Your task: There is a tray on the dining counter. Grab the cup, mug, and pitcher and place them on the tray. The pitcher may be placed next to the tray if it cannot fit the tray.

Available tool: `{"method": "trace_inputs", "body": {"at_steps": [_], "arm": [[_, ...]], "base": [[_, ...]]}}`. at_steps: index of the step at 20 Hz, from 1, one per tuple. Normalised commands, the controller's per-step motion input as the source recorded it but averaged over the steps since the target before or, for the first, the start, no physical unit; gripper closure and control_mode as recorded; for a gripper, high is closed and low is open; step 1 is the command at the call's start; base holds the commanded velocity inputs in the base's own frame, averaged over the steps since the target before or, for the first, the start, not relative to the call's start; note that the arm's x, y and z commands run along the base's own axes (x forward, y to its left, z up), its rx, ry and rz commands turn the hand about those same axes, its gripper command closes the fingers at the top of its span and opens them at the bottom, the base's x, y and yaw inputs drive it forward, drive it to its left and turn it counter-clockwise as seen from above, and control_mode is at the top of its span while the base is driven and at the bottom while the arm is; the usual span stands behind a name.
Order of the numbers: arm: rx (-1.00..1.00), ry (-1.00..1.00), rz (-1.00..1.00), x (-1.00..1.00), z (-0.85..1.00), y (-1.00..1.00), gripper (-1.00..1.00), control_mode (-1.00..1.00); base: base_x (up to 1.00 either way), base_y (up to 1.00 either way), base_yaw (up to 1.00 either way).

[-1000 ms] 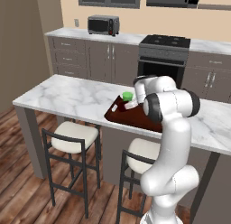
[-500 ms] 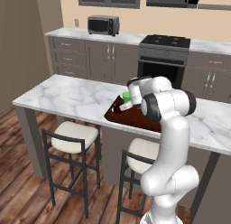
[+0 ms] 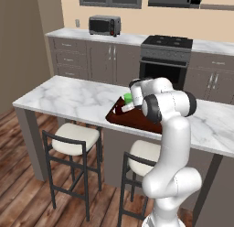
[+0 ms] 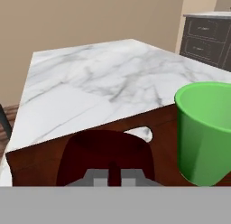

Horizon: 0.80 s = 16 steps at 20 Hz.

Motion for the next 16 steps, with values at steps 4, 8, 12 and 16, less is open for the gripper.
{"method": "trace_inputs", "body": {"at_steps": [4, 8, 12, 16], "arm": [[0.00, 0.00, 0.00, 0.00, -0.33, 0.02, 1.00, -1.00], [0.00, 0.00, 0.00, 0.00, -0.12, 0.07, 1.00, -1.00], [0.00, 0.00, 0.00, 0.00, 0.00, 0.02, 1.00, -1.00], [0.00, 0.00, 0.00, 0.00, 0.00, 0.02, 1.00, -1.00]], "base": [[0.00, 0.00, 0.00], [0.00, 0.00, 0.00], [0.00, 0.00, 0.00], [0.00, 0.00, 0.00]]}}
